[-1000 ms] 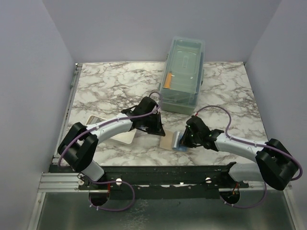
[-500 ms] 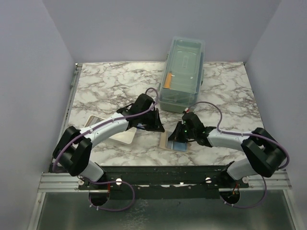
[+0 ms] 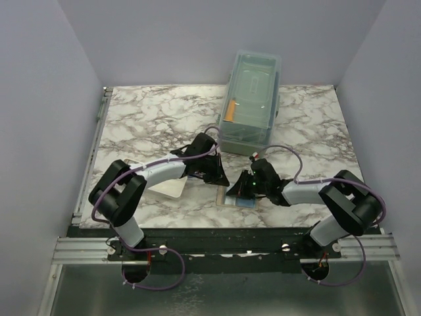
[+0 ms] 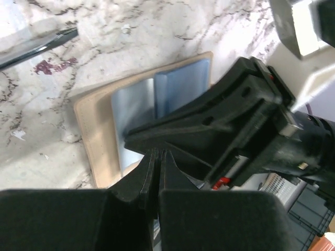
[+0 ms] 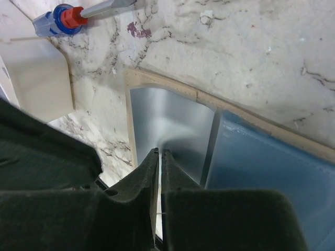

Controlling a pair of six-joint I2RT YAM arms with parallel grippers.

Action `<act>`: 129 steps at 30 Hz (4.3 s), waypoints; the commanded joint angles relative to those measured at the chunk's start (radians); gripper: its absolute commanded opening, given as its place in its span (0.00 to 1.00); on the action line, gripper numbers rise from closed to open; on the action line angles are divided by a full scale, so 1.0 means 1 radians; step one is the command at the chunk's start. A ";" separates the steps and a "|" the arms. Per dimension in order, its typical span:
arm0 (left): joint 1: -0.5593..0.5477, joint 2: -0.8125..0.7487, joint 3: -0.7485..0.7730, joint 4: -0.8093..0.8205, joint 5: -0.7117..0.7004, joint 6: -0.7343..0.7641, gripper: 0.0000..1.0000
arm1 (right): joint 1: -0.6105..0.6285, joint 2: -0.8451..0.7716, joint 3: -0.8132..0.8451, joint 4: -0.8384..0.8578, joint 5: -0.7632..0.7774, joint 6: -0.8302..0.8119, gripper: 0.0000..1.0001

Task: Put the credit cards into the card holder
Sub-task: Open the card holder at the center of the board, then move the storage box to the center of the board, then pick up the credit card from the storage box.

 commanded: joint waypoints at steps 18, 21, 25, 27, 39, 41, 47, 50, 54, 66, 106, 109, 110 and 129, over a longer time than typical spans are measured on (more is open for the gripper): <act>-0.002 0.138 -0.054 -0.002 -0.186 0.032 0.00 | -0.009 -0.240 -0.016 -0.373 0.200 -0.044 0.17; -0.002 0.137 -0.049 -0.009 -0.184 0.039 0.00 | -0.011 -0.222 -0.071 -0.380 0.252 0.012 0.16; -0.004 0.121 -0.033 -0.017 -0.156 0.055 0.00 | -0.009 -0.203 -0.052 -0.433 0.246 -0.007 0.15; -0.004 0.110 -0.019 -0.017 -0.125 0.062 0.00 | -0.007 -0.217 -0.026 -0.414 0.211 -0.029 0.15; 0.009 0.006 0.077 -0.080 -0.040 0.091 0.02 | -0.008 -0.283 0.089 -0.506 0.229 -0.109 0.27; 0.022 -0.018 0.074 -0.090 -0.029 0.087 0.03 | -0.008 -0.271 0.100 -0.508 0.224 -0.122 0.28; 0.133 -0.155 0.028 -0.145 -0.013 0.075 0.08 | -0.007 -0.247 0.143 -0.526 0.217 -0.172 0.30; 0.217 -0.251 0.007 -0.237 -0.055 0.095 0.16 | -0.008 -0.232 0.166 -0.523 0.202 -0.202 0.33; 0.340 -0.360 0.017 -0.411 -0.208 0.176 0.33 | -0.008 -0.211 0.188 -0.519 0.176 -0.245 0.36; 0.592 -0.368 0.133 -0.684 -0.769 0.379 0.85 | -0.010 -0.207 0.203 -0.504 0.121 -0.360 0.41; 0.507 0.023 0.024 0.140 0.007 -0.166 0.90 | -0.009 -0.253 0.177 -0.497 0.107 -0.390 0.51; 0.508 0.007 0.045 0.035 0.002 -0.099 0.96 | -0.009 -0.256 0.179 -0.501 0.109 -0.396 0.51; 0.511 -0.024 0.044 -0.025 -0.024 -0.063 0.96 | -0.010 -0.260 0.178 -0.501 0.111 -0.398 0.51; 0.534 -0.014 0.318 -0.892 -1.076 0.343 0.85 | -0.011 -0.280 0.173 -0.465 0.044 -0.442 0.52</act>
